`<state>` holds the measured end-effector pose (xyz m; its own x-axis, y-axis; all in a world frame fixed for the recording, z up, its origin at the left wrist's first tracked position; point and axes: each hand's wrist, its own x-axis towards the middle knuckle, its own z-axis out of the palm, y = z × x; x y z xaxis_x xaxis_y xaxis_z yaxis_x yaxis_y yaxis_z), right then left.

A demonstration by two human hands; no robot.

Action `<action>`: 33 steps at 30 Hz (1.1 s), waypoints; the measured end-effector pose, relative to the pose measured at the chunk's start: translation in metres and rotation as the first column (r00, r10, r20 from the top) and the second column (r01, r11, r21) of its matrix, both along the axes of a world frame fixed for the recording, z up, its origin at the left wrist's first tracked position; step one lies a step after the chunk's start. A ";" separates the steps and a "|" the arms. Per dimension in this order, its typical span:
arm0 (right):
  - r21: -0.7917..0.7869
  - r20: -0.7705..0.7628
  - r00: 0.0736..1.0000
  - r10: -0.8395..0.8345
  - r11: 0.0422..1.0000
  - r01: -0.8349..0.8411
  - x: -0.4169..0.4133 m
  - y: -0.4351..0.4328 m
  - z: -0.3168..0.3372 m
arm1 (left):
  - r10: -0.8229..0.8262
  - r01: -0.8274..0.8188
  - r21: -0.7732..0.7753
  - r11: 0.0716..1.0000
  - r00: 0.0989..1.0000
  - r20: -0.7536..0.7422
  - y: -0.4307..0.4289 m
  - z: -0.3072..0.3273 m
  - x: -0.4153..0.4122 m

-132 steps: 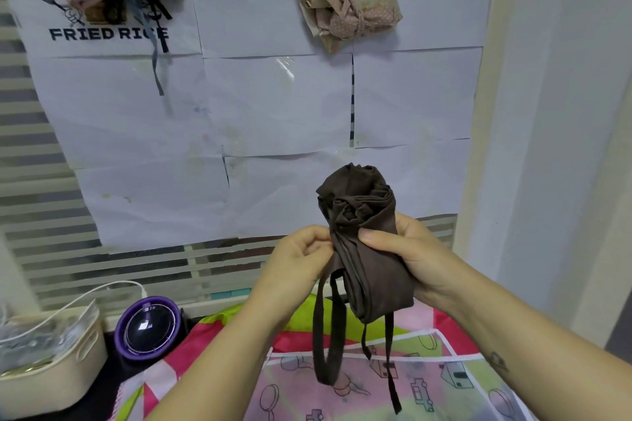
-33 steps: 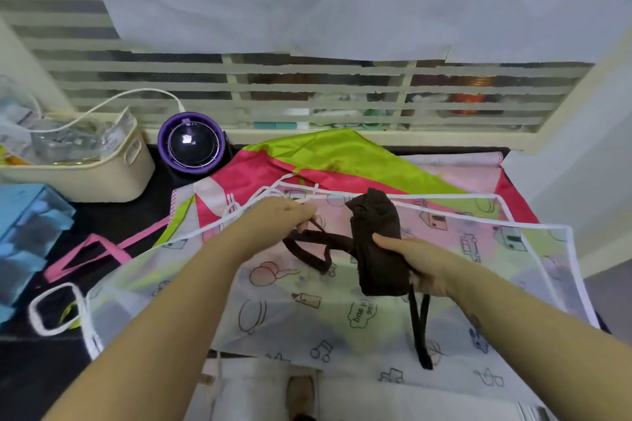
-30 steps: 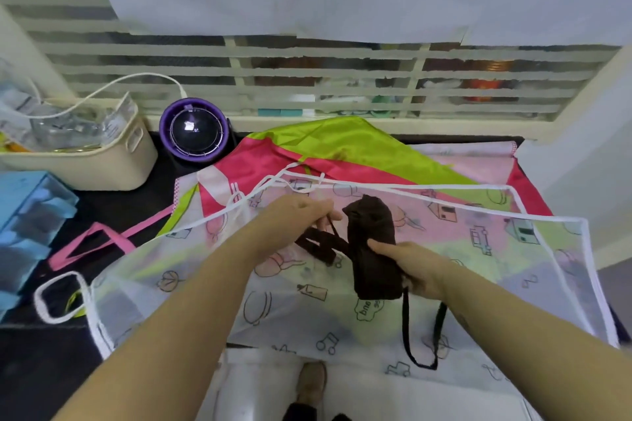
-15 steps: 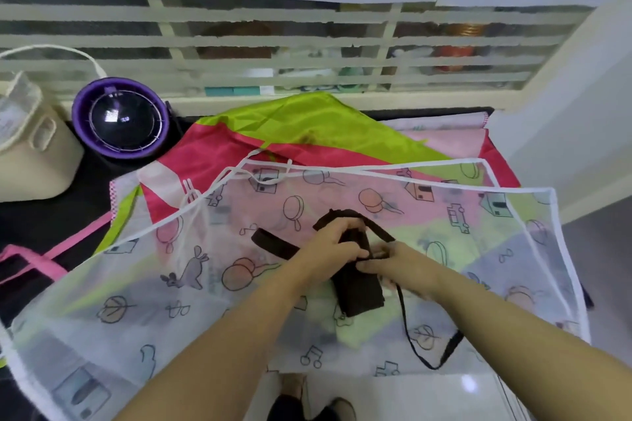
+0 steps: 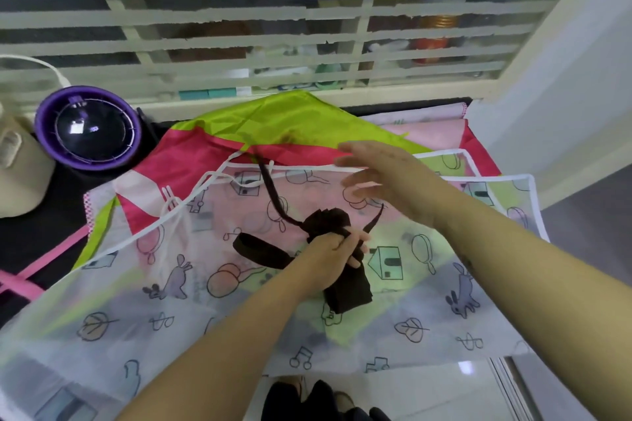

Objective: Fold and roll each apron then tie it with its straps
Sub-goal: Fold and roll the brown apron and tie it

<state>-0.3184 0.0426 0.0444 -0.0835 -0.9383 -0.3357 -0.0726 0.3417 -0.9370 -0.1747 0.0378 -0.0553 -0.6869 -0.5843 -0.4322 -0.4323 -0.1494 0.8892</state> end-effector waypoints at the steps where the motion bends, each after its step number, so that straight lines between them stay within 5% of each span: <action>1: -0.003 -0.073 0.995 -0.063 0.998 0.063 -0.007 0.002 -0.010 | 0.056 -0.054 0.055 0.997 0.998 -0.039 -0.001 -0.002 0.000; 3: 0.060 -0.295 0.955 0.021 0.998 -0.004 -0.017 0.018 -0.037 | 0.104 -0.099 0.078 0.992 0.993 -0.062 -0.002 -0.005 0.001; 7: 0.192 -0.492 0.811 0.318 0.947 -0.256 -0.010 0.047 -0.076 | 0.062 -0.062 -0.026 0.998 0.998 0.006 -0.004 -0.008 0.002; 15: -0.071 -0.580 0.815 -0.007 0.997 -0.042 0.010 0.065 -0.100 | 0.278 -0.252 -0.297 0.921 0.959 0.049 0.007 -0.016 -0.002; 20: -0.117 -0.693 0.721 -0.003 0.987 -0.108 0.011 0.071 -0.100 | 0.075 -0.051 -0.317 0.947 0.995 0.065 0.013 -0.009 0.008; 23: -0.054 -0.737 0.670 0.090 0.980 -0.191 0.007 0.072 -0.101 | -0.123 0.256 -0.616 0.745 0.960 0.250 0.015 -0.016 0.021; 26: -0.007 -0.771 0.617 0.158 0.966 -0.257 0.007 0.071 -0.100 | -0.064 0.259 -0.843 0.472 0.964 0.260 0.024 -0.028 0.028; 30: -0.049 -0.808 0.572 0.144 0.950 -0.309 0.007 0.071 -0.097 | 0.027 0.142 -0.887 0.440 0.985 0.171 0.035 -0.038 0.026; 33: -0.086 -0.813 0.567 0.135 0.934 -0.347 0.008 0.073 -0.097 | 0.082 0.076 -0.856 0.512 0.987 0.137 0.042 -0.044 0.025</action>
<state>-0.3106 0.1153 -0.0530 0.0271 -0.9986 -0.0447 -0.8601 -0.0005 -0.5102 -0.1501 0.0794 -0.0989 -0.6619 -0.7251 0.1898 -0.5632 0.6483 0.5124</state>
